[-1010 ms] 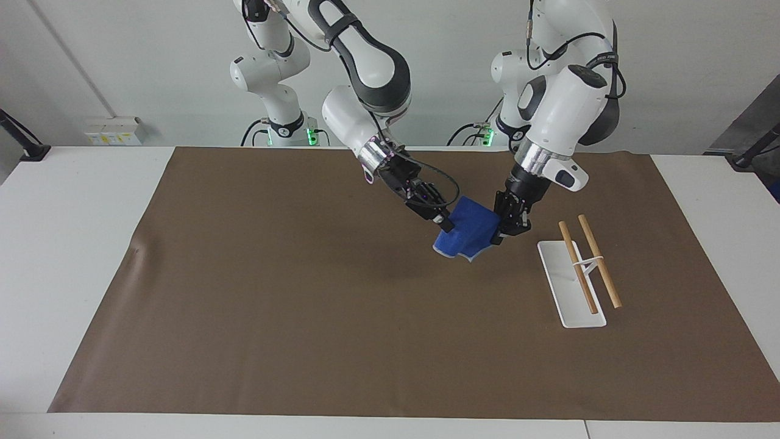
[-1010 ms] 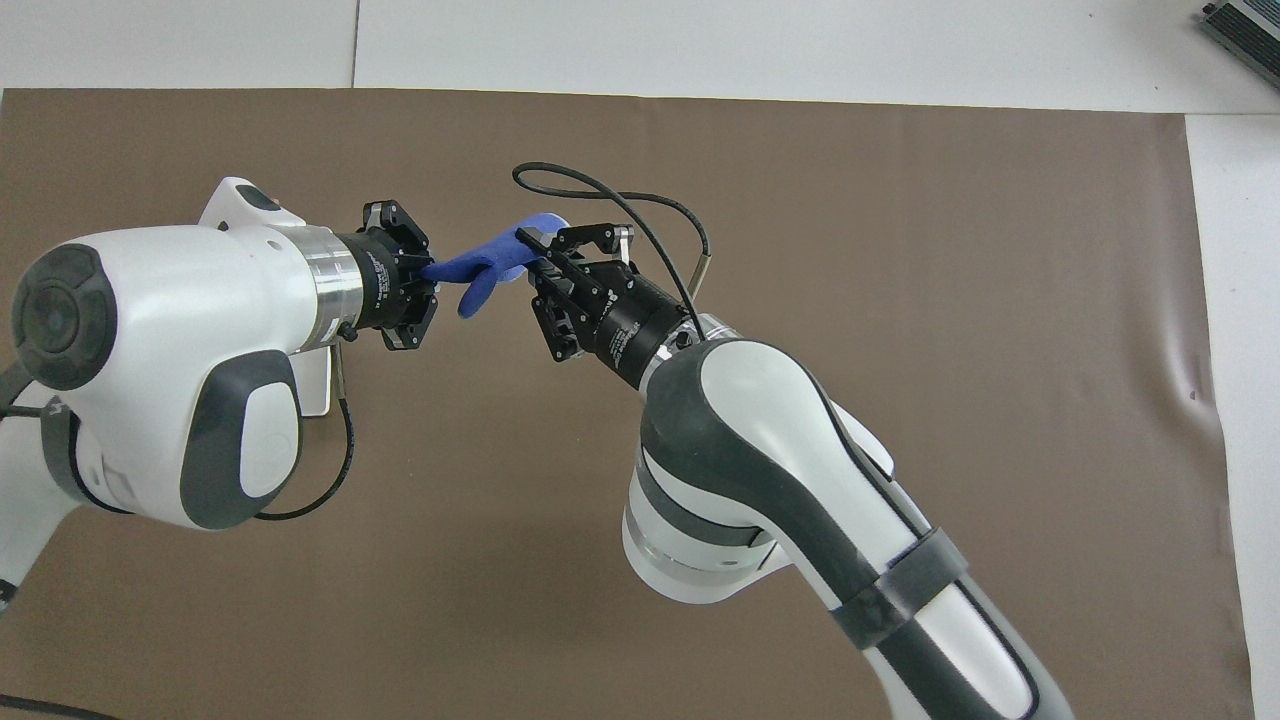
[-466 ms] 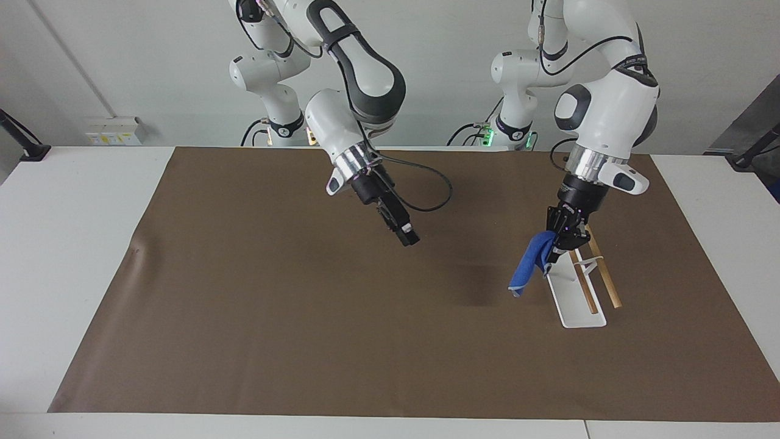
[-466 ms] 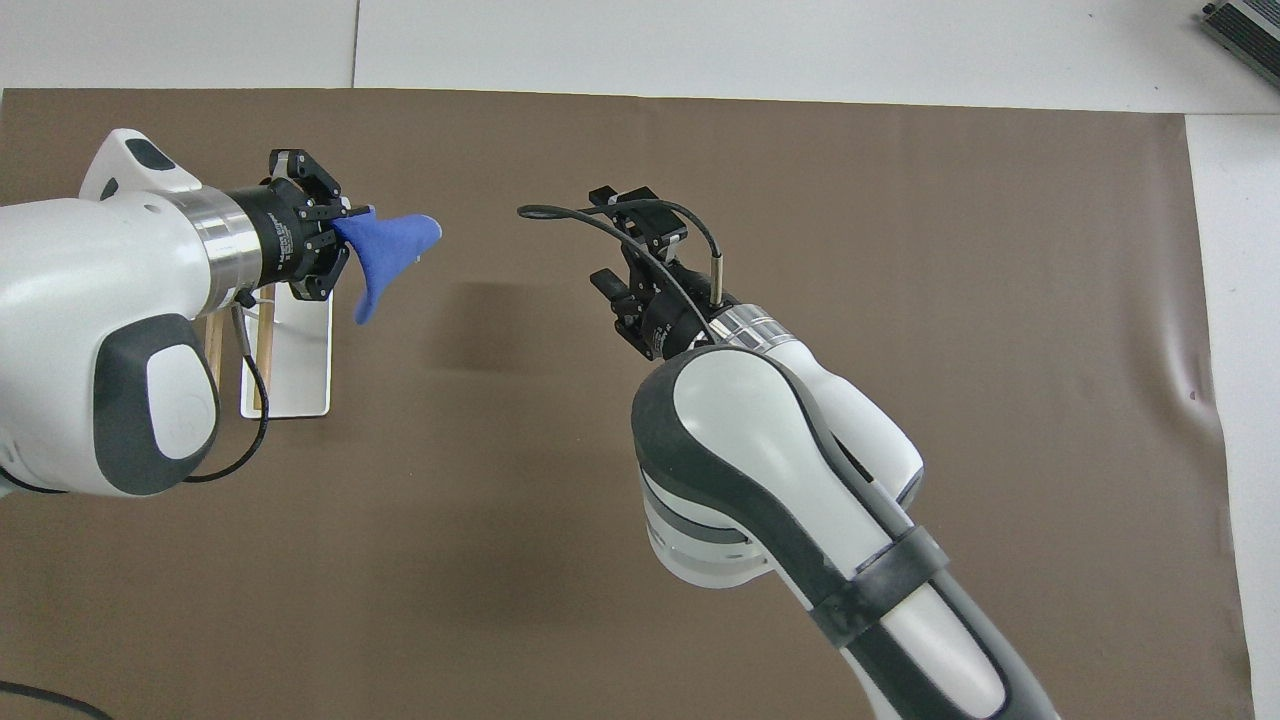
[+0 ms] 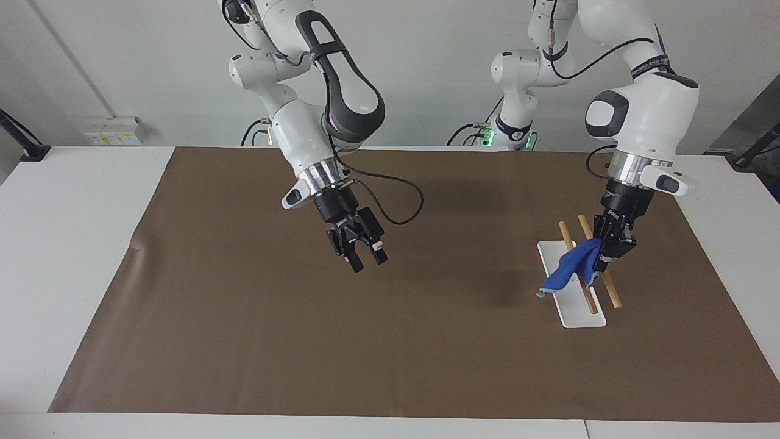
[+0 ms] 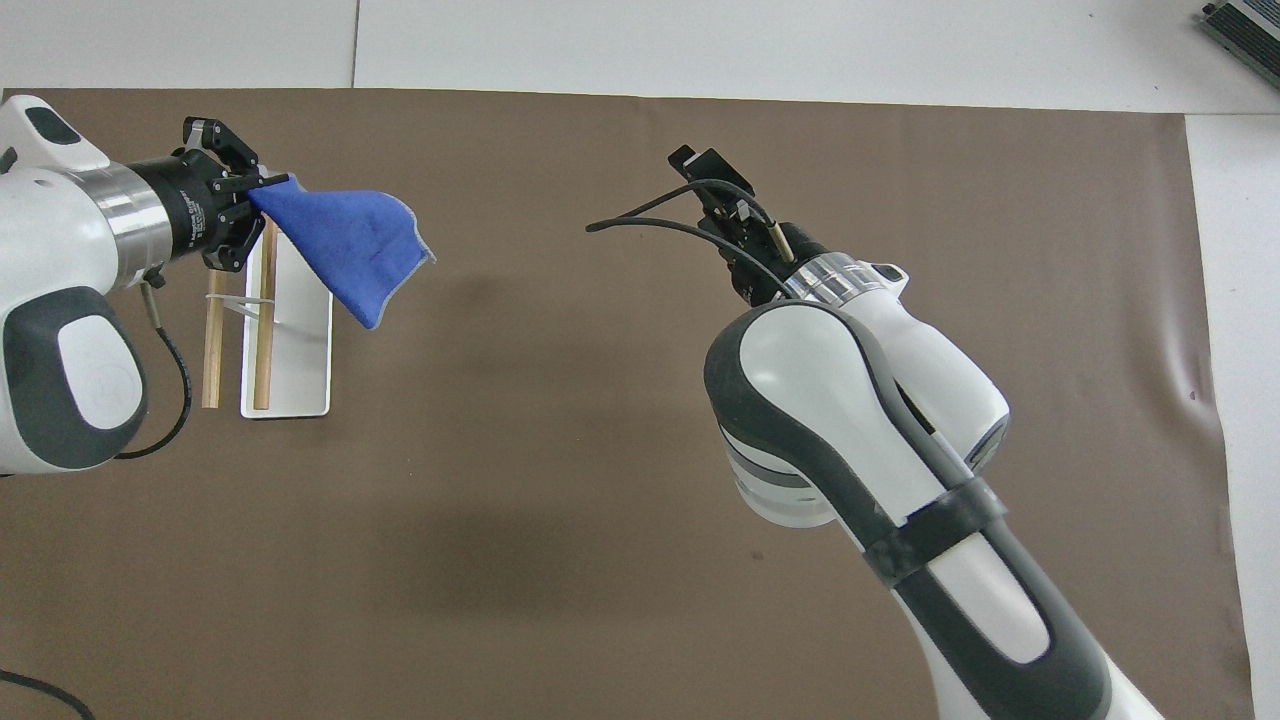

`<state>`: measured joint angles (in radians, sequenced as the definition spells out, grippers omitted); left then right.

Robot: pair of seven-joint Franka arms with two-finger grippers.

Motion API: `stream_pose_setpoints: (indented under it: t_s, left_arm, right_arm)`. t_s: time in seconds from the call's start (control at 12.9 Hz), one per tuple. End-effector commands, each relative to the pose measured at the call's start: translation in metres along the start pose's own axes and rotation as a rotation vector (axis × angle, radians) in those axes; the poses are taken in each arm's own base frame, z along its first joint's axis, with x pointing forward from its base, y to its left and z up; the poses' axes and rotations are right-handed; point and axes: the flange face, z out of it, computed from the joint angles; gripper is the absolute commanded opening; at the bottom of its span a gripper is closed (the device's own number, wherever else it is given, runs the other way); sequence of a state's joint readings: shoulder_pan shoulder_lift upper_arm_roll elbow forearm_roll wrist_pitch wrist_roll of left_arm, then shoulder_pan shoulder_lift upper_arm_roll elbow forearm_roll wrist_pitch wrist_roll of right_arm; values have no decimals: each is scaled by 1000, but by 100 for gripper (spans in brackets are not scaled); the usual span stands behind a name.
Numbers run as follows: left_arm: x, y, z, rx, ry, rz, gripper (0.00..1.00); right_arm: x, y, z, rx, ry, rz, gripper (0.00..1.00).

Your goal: Right arm passes towel to left arm to hang

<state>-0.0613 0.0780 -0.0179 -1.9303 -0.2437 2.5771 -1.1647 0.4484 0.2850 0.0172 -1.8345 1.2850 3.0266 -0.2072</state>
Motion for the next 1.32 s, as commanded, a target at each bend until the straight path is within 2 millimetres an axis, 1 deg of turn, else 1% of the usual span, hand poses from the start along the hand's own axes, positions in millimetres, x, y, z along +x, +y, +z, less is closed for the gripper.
stream_pose_setpoints:
  t_s: [0.0,0.08,0.16,0.23,0.31,0.39,0.54,0.62,0.7,0.78,0.85,0.93,1.09,1.17,1.24]
  left_arm:
    - [29,-7,-1,-1,30,112,0]
    - [34,-10,-1,5,33,150,0]
    - [43,-17,0,17,40,157,0]
    - [47,-22,2,23,43,164,0]
    - [57,-24,0,25,53,158,0]
    - [78,-31,-4,30,75,140,0]
    - [102,-40,-9,38,101,178,0]
    - [108,-44,-9,46,104,215,0]
    - [113,-50,-6,58,106,221,0]
    - [122,-60,-4,74,110,205,0]
    - [122,-69,3,91,103,201,0]
    - [120,-78,10,107,96,197,0]
    - [119,-92,16,106,107,195,0]
    - [117,-99,19,116,101,191,0]
    - [115,-104,20,122,97,189,0]
  right_arm:
    - [31,27,-10,-71,-66,-195,100]
    - [44,34,-12,-103,-102,-283,100]
    - [56,42,-15,-140,-135,-354,100]
    - [69,51,-18,-183,-171,-433,100]
    - [81,61,-22,-231,-208,-503,100]
    - [93,69,-27,-280,-240,-565,100]
    - [114,80,-37,-369,-276,-664,100]
    - [125,87,-43,-406,-300,-680,100]
    - [137,88,-52,-435,-321,-670,100]
    - [151,84,-66,-474,-345,-665,100]
    - [161,78,-79,-529,-375,-665,100]
    - [167,65,-96,-589,-391,-654,100]
    - [171,48,-127,-693,-419,-618,100]
    - [172,41,-142,-707,-430,-581,100]
    - [179,37,-159,-720,-436,-538,100]
